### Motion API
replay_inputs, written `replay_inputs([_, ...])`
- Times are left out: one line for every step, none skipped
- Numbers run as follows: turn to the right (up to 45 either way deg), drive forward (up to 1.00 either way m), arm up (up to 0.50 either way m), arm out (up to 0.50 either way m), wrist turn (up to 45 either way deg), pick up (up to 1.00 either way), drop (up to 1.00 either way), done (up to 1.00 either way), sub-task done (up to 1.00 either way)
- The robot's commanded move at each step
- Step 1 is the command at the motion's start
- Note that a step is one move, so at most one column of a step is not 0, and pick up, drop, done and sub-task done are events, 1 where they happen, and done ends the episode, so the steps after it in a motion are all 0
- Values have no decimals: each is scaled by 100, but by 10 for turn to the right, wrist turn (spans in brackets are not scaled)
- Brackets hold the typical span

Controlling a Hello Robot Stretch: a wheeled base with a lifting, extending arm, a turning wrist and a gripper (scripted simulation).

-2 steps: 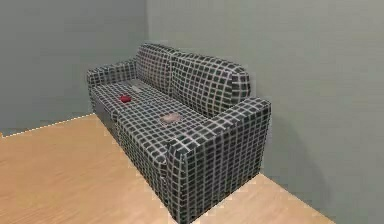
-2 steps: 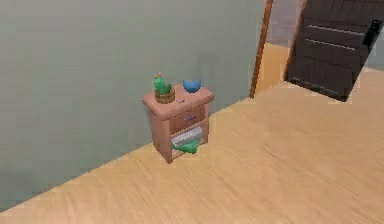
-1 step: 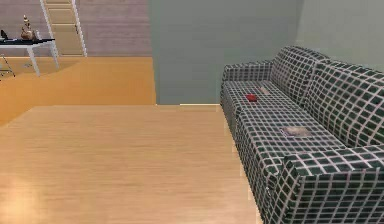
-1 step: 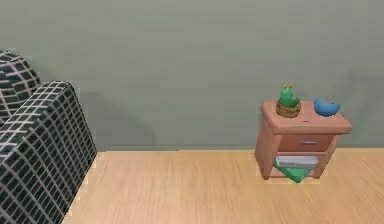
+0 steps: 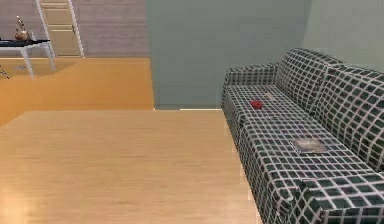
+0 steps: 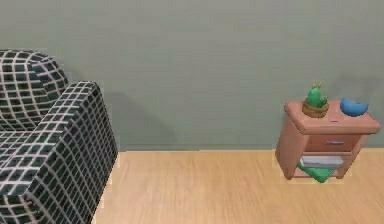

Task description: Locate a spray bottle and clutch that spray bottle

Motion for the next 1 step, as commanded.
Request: replay_inputs([-360,0,0,0,0,0,0,0,0])
